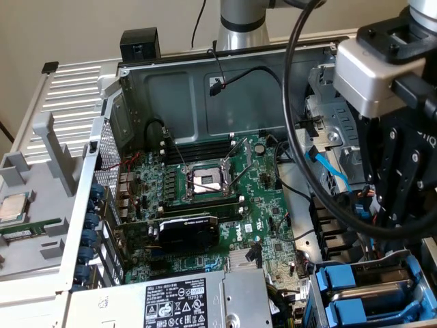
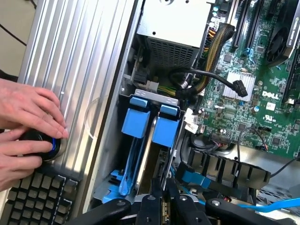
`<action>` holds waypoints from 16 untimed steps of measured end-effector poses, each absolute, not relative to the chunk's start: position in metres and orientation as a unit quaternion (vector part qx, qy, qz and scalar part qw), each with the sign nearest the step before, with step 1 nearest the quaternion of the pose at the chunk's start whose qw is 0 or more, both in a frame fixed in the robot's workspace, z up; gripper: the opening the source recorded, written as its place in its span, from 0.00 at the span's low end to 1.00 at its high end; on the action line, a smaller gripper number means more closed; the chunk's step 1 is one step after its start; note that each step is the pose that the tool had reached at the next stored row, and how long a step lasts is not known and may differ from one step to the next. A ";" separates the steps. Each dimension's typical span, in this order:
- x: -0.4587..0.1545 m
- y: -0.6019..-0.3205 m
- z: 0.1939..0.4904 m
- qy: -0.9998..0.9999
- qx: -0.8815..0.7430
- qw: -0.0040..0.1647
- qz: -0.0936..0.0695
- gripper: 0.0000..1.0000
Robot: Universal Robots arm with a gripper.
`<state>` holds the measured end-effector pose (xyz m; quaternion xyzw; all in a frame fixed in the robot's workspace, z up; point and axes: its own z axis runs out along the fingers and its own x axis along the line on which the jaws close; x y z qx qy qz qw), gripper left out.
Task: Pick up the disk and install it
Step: 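Insert the first disk wire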
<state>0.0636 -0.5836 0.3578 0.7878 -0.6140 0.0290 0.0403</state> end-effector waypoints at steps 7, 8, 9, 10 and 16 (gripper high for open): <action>0.064 -0.586 0.358 -0.635 0.771 0.040 0.027 0.16; 0.064 -0.586 0.358 -0.639 0.767 0.040 0.027 0.16; 0.064 -0.586 0.358 -0.644 0.763 0.040 0.027 0.16; 0.064 -0.586 0.358 -0.648 0.760 0.040 0.026 0.16; 0.064 -0.587 0.357 -0.671 0.740 0.040 0.024 0.16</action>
